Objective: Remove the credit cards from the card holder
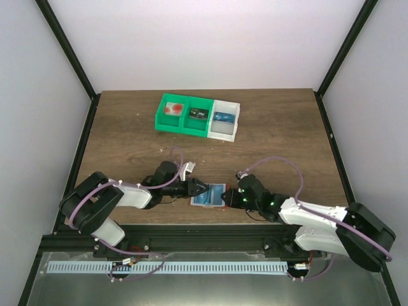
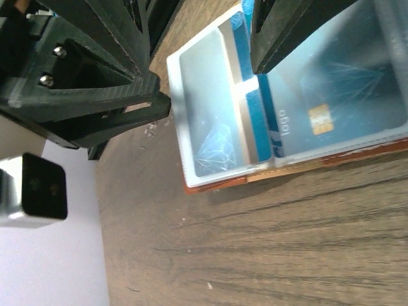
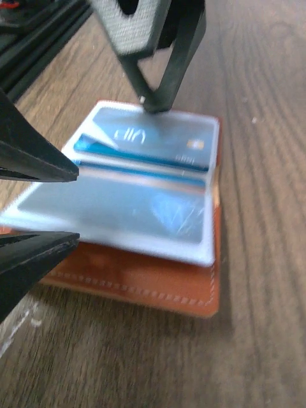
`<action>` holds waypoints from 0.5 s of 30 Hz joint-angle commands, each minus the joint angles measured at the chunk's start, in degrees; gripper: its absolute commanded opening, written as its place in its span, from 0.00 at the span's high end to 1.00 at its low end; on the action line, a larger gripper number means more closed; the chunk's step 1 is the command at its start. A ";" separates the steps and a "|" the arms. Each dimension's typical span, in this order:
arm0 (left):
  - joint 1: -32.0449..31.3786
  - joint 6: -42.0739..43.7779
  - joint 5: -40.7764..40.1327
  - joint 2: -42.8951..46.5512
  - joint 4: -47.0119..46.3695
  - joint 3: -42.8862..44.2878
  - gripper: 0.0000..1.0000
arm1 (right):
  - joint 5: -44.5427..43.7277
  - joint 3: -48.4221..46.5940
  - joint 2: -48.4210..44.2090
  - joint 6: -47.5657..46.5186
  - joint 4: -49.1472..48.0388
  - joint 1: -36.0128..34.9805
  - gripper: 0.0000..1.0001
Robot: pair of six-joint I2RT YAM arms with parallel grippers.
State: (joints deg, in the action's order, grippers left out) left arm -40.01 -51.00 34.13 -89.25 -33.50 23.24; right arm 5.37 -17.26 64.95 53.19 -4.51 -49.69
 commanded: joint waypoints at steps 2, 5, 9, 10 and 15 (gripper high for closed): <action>-1.55 -1.67 2.04 -0.13 -5.08 0.57 0.54 | -1.09 -4.20 -4.11 0.05 4.51 -0.41 0.79; -1.91 -2.17 2.73 -2.28 -6.30 0.79 0.54 | -1.12 -4.71 -4.80 -0.08 4.25 -0.46 0.82; -2.07 -3.60 3.14 -4.42 -9.56 -0.18 0.55 | -1.20 -4.68 -4.10 -0.32 3.23 -0.41 0.86; -2.08 -3.66 3.09 -4.96 -9.79 -0.22 0.55 | -1.04 -4.53 -3.62 -0.21 2.67 -0.41 0.86; -2.06 -4.27 3.31 -7.06 -11.39 -0.56 0.56 | 0.10 -3.08 -0.33 -0.14 -0.94 -0.43 0.88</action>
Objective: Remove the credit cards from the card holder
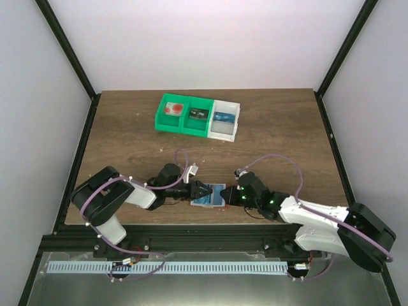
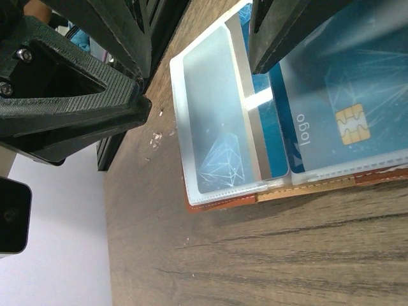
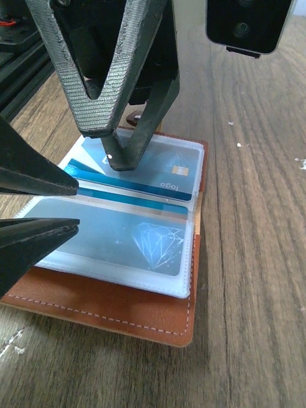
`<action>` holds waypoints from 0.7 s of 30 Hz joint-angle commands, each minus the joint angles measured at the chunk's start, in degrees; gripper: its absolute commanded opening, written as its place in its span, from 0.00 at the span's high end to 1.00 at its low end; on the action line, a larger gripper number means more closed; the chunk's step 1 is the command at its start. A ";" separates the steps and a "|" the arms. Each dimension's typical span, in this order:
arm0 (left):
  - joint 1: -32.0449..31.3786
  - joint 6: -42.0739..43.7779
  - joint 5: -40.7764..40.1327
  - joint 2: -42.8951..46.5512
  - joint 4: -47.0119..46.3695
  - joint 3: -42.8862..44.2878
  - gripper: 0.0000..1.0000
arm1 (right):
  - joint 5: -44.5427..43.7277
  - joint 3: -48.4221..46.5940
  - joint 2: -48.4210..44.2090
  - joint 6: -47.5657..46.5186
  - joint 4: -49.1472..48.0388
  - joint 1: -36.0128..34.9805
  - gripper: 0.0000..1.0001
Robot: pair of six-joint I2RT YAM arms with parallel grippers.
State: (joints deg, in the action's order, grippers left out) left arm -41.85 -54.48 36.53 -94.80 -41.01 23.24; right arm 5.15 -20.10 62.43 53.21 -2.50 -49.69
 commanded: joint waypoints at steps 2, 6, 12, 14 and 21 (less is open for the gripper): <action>-0.24 -1.04 0.98 -2.18 -4.19 -0.63 0.56 | 0.53 0.20 3.70 -0.13 -4.04 -0.41 0.88; -0.23 -1.16 0.93 -2.78 -4.63 -0.74 0.56 | 0.66 1.12 5.68 -0.19 -5.14 -0.40 0.88; -0.25 -0.98 0.68 -3.33 -4.40 -0.45 0.57 | 0.24 3.11 7.74 0.40 -5.93 -0.41 0.88; -0.30 -0.90 0.71 -3.66 -4.40 -0.34 0.57 | 0.34 3.66 8.33 0.81 -6.51 -0.41 0.88; -0.79 0.51 0.17 -3.99 -2.54 0.40 0.59 | 0.38 4.61 8.72 1.19 -6.73 -0.41 0.88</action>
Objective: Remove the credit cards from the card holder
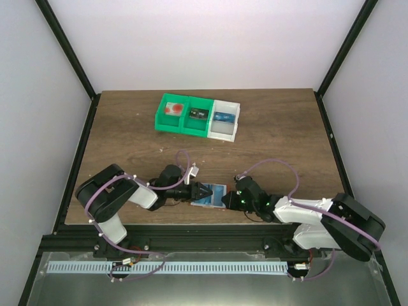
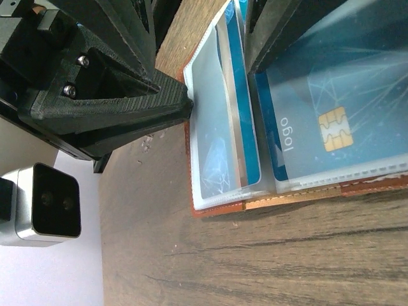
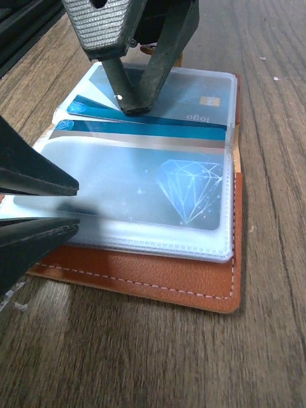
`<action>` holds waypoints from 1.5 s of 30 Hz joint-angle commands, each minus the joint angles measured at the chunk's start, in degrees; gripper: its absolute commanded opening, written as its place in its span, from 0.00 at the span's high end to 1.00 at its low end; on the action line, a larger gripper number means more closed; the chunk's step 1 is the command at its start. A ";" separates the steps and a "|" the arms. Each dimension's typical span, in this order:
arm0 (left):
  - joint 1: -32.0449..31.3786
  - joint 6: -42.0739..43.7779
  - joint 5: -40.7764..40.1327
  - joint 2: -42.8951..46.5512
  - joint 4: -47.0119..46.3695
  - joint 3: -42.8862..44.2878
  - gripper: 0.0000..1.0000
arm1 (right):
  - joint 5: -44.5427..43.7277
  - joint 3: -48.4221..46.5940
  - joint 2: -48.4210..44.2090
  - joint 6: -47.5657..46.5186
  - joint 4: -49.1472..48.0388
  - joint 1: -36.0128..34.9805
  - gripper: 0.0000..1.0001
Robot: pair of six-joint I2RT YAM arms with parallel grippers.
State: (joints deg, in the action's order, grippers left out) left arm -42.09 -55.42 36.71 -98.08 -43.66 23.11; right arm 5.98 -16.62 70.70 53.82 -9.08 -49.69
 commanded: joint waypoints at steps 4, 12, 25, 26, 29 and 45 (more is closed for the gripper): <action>-0.71 2.15 -0.66 -0.83 0.99 0.76 0.59 | -0.56 1.24 0.24 0.65 -0.24 -0.41 0.88; -1.57 3.09 -2.49 -1.87 1.32 1.10 0.63 | -0.55 1.31 -0.25 0.76 0.01 -0.41 0.88; -1.96 4.81 -5.76 2.60 5.41 1.43 0.64 | -1.39 -2.40 -4.68 -0.09 4.13 -0.41 0.87; -1.98 4.92 -5.76 2.71 5.57 1.55 0.64 | -1.36 -2.58 -4.55 -0.20 4.03 -0.41 0.87; -2.10 4.91 -5.68 2.57 5.87 1.68 0.64 | -0.79 -2.87 -3.87 -0.29 3.38 -0.43 0.87; -2.40 4.91 -5.15 0.03 4.56 1.67 0.64 | -0.77 -0.06 1.04 0.78 0.81 -0.41 0.89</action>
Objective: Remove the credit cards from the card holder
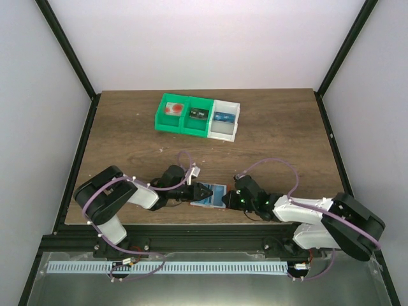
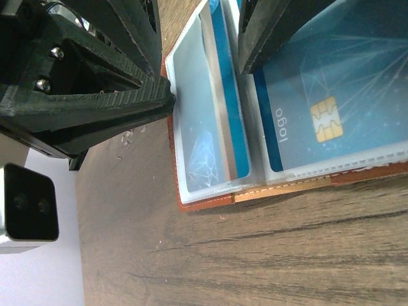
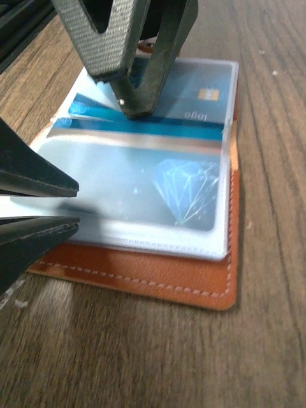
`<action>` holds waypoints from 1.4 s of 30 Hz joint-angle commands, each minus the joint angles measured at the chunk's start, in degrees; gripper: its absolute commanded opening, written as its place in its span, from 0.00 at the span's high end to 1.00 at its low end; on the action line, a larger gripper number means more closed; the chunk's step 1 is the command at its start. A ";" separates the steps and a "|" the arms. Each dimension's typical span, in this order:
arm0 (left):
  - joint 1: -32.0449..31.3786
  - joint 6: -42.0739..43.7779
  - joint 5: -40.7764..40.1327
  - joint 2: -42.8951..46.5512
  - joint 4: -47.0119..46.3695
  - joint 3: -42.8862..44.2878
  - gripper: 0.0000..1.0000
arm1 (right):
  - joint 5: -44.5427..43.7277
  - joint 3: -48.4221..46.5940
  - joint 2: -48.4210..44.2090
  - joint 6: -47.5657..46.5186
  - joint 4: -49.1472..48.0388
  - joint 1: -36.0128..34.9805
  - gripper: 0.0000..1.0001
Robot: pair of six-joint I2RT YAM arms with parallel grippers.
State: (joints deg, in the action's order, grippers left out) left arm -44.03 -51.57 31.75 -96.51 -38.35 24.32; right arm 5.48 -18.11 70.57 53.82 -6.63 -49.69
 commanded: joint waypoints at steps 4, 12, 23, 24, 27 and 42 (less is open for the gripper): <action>-0.57 1.12 -0.13 -2.12 -1.30 0.44 0.64 | -0.20 2.26 1.27 1.03 -2.38 -0.41 0.90; -0.88 0.53 0.33 -2.81 -2.61 0.54 0.69 | -0.17 2.55 1.25 1.16 -2.85 -0.41 0.90; -1.03 -1.43 1.74 -3.89 -6.15 -0.35 0.84 | -0.04 3.06 1.14 1.17 -3.52 -0.41 0.90; -0.98 -1.62 1.93 -4.01 -6.64 -0.41 0.86 | -0.03 3.08 1.08 1.23 -3.53 -0.39 0.90; -1.06 -2.34 2.28 -4.21 -7.94 -0.79 0.93 | -0.05 3.30 1.00 1.27 -3.65 -0.45 0.90; -1.02 -0.02 0.31 -0.86 -2.93 -0.76 1.00 | -1.19 3.89 0.37 2.09 -2.88 -0.41 0.90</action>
State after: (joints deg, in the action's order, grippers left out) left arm -44.73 -53.63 33.28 -99.00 -42.98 23.88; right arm 5.74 -15.20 71.05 55.24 -12.08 -49.69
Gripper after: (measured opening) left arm 0.019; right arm 0.099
